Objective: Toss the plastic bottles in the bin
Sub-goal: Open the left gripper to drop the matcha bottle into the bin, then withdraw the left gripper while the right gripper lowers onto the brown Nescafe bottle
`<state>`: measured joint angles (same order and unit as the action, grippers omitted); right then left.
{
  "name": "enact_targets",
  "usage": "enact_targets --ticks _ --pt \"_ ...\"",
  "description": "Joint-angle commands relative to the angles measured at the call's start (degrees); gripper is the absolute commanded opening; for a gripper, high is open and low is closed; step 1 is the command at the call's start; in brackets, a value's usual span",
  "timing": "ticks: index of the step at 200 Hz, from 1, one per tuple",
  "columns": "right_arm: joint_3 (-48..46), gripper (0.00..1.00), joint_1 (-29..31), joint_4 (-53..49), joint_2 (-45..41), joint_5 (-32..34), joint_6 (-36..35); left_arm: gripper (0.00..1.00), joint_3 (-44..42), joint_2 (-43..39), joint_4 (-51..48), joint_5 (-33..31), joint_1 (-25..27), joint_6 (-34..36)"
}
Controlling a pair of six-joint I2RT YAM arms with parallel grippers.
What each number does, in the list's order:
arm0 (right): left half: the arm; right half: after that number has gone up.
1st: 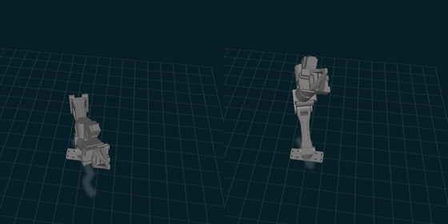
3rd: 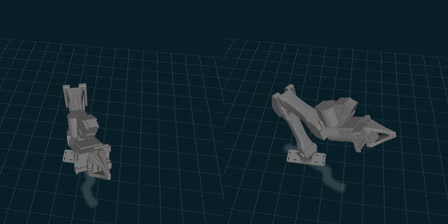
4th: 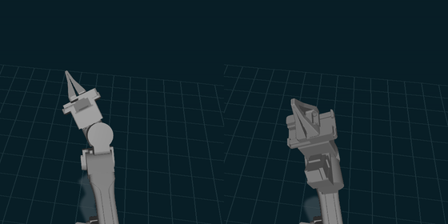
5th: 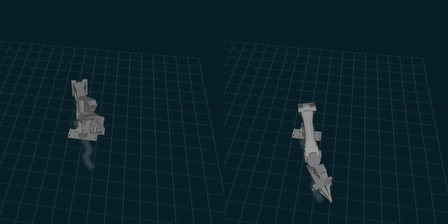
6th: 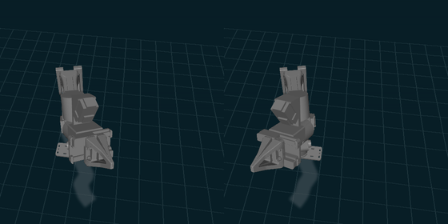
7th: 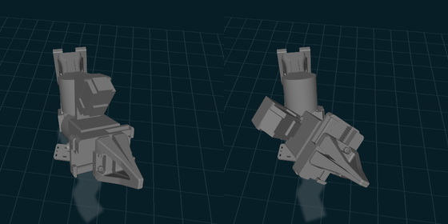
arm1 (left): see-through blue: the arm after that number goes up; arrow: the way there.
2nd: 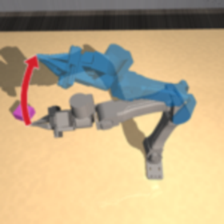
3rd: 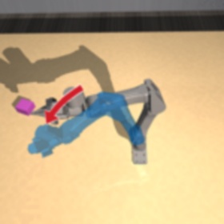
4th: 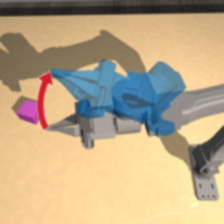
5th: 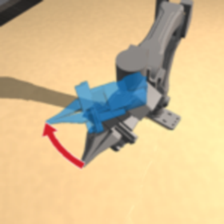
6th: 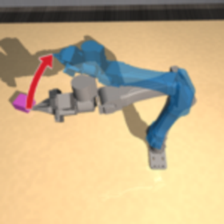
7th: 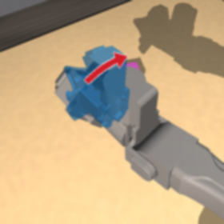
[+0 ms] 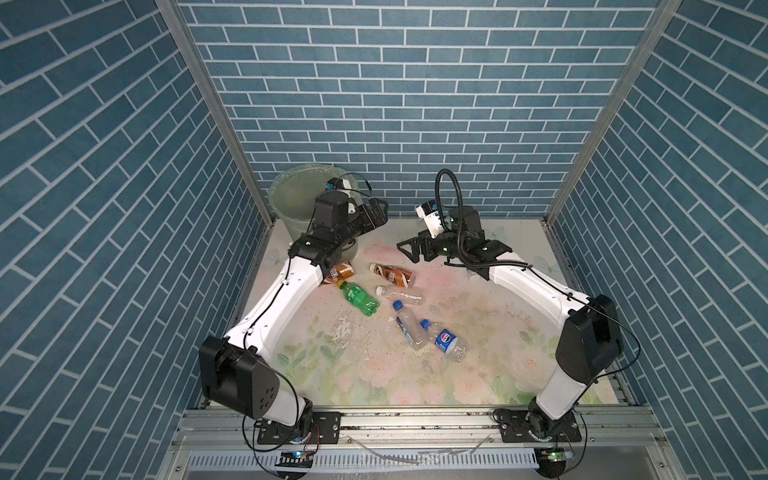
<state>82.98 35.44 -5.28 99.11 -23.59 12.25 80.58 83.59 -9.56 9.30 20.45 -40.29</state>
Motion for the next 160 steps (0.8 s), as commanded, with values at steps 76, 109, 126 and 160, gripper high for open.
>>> enact_targets --ticks 76,109,126,160 --pt "-4.0 0.9 -0.2 3.2 11.3 -0.2 3.4 0.99 -12.9 -8.3 0.7 -0.4 0.8 -2.6" --pt "-1.3 0.88 -0.1 0.0 15.3 -1.2 3.3 0.99 -15.0 -7.9 1.6 -0.4 1.0 -3.6" --pt "-1.0 0.87 -0.1 -0.1 16.5 -0.7 3.1 0.99 -16.2 -7.9 2.5 -0.5 1.1 -4.7" --pt "0.8 0.85 -0.1 -2.6 18.6 0.5 0.8 0.99 -16.8 -7.3 2.8 -0.2 1.5 -5.1"
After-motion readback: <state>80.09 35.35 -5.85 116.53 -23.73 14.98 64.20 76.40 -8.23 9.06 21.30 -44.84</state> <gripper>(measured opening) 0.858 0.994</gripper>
